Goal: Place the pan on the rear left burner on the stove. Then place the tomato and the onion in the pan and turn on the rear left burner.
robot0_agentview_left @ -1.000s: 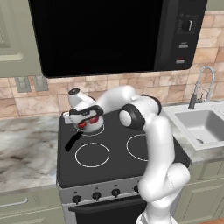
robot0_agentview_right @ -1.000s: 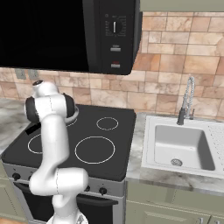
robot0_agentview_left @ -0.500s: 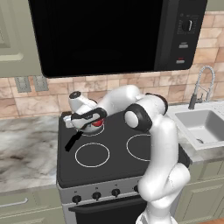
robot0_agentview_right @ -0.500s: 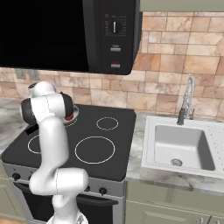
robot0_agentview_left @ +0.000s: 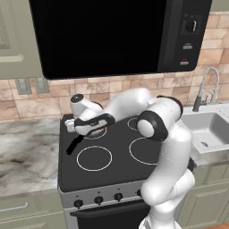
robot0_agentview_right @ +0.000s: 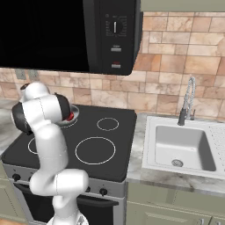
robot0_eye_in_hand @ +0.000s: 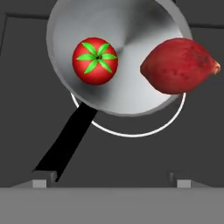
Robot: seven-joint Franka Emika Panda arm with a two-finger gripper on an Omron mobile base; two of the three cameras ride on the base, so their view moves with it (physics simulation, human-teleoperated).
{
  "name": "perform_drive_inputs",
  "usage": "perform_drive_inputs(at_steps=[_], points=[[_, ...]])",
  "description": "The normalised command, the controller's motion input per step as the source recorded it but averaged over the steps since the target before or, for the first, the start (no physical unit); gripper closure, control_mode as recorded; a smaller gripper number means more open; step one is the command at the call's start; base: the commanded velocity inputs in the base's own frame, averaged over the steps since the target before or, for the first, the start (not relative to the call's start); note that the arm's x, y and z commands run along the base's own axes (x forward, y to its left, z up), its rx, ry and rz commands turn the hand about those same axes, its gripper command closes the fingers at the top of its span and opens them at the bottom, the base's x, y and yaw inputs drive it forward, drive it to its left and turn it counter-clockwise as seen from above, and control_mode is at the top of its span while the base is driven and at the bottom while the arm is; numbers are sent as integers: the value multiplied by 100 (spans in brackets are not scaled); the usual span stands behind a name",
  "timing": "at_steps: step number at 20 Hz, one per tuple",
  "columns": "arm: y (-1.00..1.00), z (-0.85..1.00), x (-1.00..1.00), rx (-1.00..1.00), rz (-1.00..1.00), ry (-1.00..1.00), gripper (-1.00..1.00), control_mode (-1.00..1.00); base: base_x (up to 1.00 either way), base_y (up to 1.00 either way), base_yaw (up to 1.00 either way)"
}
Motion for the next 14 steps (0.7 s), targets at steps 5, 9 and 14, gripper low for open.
perform_drive_inputs(at_steps=[5, 9, 14], points=[[-5, 56, -55, 0, -2, -9, -100, -100, 0, 0, 0], [-10, 40, -78, 0, -2, -4, -100, -100, 0, 0, 0], [-12, 21, -84, 0, -1, 0, -100, -100, 0, 0, 0]])
